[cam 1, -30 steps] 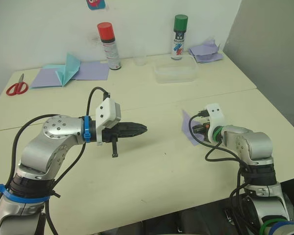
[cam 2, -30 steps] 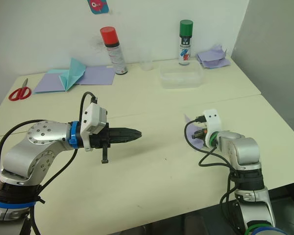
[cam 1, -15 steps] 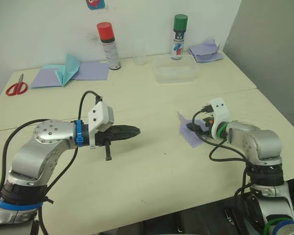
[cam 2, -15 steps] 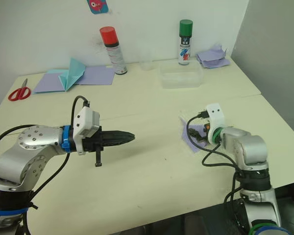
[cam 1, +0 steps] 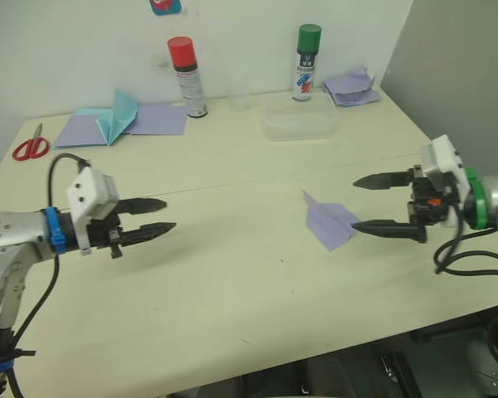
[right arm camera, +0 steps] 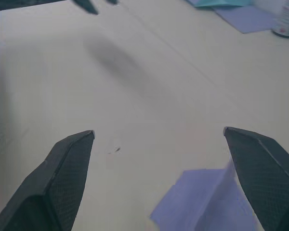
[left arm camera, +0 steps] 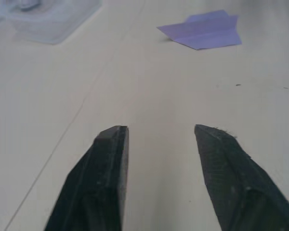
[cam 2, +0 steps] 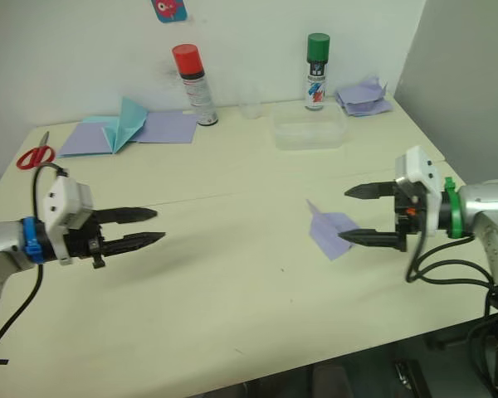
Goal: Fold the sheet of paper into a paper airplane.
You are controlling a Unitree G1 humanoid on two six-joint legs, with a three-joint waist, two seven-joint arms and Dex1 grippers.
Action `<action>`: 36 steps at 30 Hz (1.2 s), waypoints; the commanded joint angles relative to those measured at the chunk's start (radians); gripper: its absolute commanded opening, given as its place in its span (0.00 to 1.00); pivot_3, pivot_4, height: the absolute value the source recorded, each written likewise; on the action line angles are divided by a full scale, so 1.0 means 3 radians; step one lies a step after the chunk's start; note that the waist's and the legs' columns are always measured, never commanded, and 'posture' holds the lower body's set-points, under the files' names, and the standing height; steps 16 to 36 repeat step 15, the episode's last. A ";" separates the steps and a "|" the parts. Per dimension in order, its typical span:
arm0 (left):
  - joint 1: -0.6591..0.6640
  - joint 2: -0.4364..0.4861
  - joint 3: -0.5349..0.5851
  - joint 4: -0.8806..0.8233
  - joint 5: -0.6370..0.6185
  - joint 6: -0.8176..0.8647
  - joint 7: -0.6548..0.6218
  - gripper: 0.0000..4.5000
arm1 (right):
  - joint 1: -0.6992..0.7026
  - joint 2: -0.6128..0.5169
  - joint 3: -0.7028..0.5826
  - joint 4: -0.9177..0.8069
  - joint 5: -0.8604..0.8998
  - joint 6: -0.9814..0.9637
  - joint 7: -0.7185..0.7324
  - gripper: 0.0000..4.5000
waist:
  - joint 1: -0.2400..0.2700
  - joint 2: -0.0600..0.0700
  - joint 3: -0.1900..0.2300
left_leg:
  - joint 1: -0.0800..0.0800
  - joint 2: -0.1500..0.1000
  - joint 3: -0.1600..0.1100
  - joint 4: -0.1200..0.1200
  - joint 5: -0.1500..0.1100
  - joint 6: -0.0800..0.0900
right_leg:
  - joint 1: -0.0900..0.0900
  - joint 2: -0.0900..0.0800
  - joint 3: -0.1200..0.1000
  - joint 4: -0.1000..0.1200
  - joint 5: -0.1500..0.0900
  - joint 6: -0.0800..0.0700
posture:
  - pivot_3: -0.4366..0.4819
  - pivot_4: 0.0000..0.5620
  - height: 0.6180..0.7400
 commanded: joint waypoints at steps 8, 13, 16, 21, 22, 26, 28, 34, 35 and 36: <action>0.0478 0.0135 0.0382 -0.0380 0.0135 0.0099 0.0184 0.65 | 0.0040 -0.0193 0.0002 0.0243 -0.0075 -0.0565 0.0342 1.00 | 0.0012 0.0001 0.0001 | 0.0001 0.0001 -0.0001 0.0000 0.0000 -0.0002 | -0.0001 -0.0001 0.0002 0.0002 0.0000 0.0000 | 0.48 0.27 1.00; 0.0549 0.0142 0.0474 -0.0472 0.0058 0.0249 0.0214 0.65 | -0.0028 -0.0144 0.0064 0.0328 -0.0072 -0.0596 0.0293 1.00 | 0.0012 0.0001 0.0001 | 0.0000 0.0001 -0.0001 0.0000 0.0000 -0.0003 | -0.0002 -0.0002 0.0001 0.0002 0.0000 0.0000 | 0.48 0.27 1.00; 0.0620 0.0151 0.0488 -0.0505 0.0138 0.0197 0.0201 0.65 | -0.0037 -0.0135 0.0083 0.0357 -0.0080 -0.0616 0.0290 1.00 | 0.0012 0.0001 0.0001 | 0.0000 0.0001 -0.0001 -0.0001 0.0000 -0.0003 | -0.0002 -0.0002 0.0002 0.0002 0.0000 0.0000 | 0.48 0.27 1.00; 0.0620 0.0151 0.0488 -0.0505 0.0138 0.0197 0.0201 0.65 | -0.0037 -0.0135 0.0083 0.0357 -0.0080 -0.0616 0.0290 1.00 | 0.0012 0.0001 0.0001 | 0.0000 0.0001 -0.0001 -0.0001 0.0000 -0.0003 | -0.0002 -0.0002 0.0002 0.0002 0.0000 0.0000 | 0.48 0.27 1.00; 0.0620 0.0151 0.0488 -0.0505 0.0138 0.0197 0.0201 0.65 | -0.0037 -0.0135 0.0083 0.0357 -0.0080 -0.0616 0.0290 1.00 | 0.0012 0.0001 0.0001 | 0.0000 0.0001 -0.0001 -0.0001 0.0000 -0.0003 | -0.0002 -0.0002 0.0002 0.0002 0.0000 0.0000 | 0.48 0.27 1.00; 0.0620 0.0151 0.0488 -0.0505 0.0138 0.0197 0.0201 0.65 | -0.0037 -0.0135 0.0083 0.0357 -0.0080 -0.0616 0.0290 1.00 | 0.0012 0.0001 0.0001 | 0.0000 0.0001 -0.0001 -0.0001 0.0000 -0.0003 | -0.0002 -0.0002 0.0002 0.0002 0.0000 0.0000 | 0.48 0.27 1.00; 0.0620 0.0151 0.0488 -0.0505 0.0138 0.0197 0.0201 0.65 | -0.0037 -0.0135 0.0083 0.0357 -0.0080 -0.0616 0.0290 1.00 | 0.0012 0.0001 0.0001 | 0.0000 0.0001 -0.0001 -0.0001 0.0000 -0.0003 | -0.0002 -0.0002 0.0002 0.0002 0.0000 0.0000 | 0.48 0.27 1.00; 0.0620 0.0151 0.0488 -0.0505 0.0138 0.0197 0.0201 0.65 | -0.0037 -0.0135 0.0083 0.0357 -0.0080 -0.0616 0.0290 1.00 | 0.0012 0.0001 0.0001 | 0.0000 0.0001 -0.0001 -0.0001 0.0000 -0.0003 | -0.0002 -0.0002 0.0002 0.0002 0.0000 0.0000 | 0.48 0.27 1.00; 0.0620 0.0151 0.0488 -0.0505 0.0138 0.0197 0.0201 0.65 | -0.0037 -0.0135 0.0083 0.0357 -0.0080 -0.0616 0.0290 1.00 | 0.0012 0.0001 0.0001 | 0.0000 0.0001 -0.0001 -0.0001 0.0000 -0.0003 | -0.0002 -0.0002 0.0002 0.0002 0.0000 0.0000 | 0.48 0.27 1.00; 0.0620 0.0151 0.0488 -0.0505 0.0138 0.0197 0.0201 0.65 | -0.0037 -0.0135 0.0083 0.0357 -0.0080 -0.0616 0.0290 1.00 | 0.0012 0.0001 0.0001 | 0.0000 0.0001 -0.0001 -0.0001 0.0000 -0.0003 | -0.0002 -0.0002 0.0002 0.0002 0.0000 0.0000 | 0.48 0.27 1.00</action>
